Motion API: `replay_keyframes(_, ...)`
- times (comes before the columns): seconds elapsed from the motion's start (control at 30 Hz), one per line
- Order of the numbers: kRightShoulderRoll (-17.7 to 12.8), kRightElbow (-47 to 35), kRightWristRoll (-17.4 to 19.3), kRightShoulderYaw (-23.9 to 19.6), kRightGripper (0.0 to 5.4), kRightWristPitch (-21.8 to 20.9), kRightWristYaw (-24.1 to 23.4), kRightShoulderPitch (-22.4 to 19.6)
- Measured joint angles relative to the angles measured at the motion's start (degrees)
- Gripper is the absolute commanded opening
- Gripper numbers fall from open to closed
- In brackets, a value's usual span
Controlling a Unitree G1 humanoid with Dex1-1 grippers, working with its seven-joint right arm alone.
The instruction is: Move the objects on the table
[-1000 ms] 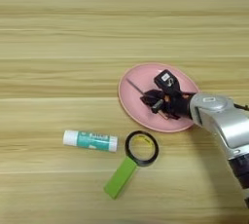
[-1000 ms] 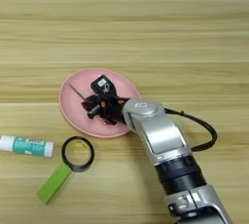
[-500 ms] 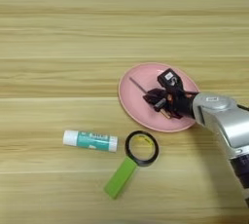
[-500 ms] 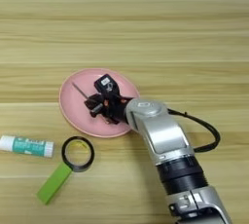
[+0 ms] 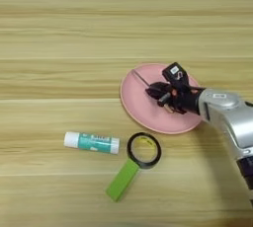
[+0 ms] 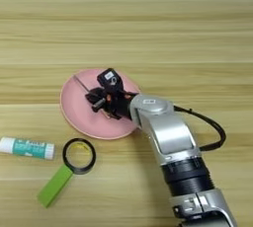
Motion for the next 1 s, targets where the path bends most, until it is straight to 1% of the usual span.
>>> replay_keyframes(0.47,0.00,-5.07,1.70,-0.42,0.80,2.40,0.01,-0.15)
replay_keyframes(0.77,0.02,-5.86,2.37,-0.20,0.80,2.73,-0.03,-0.19)
replay_keyframes(1.0,0.34,-7.57,2.62,0.29,0.80,3.80,-0.02,-0.47)
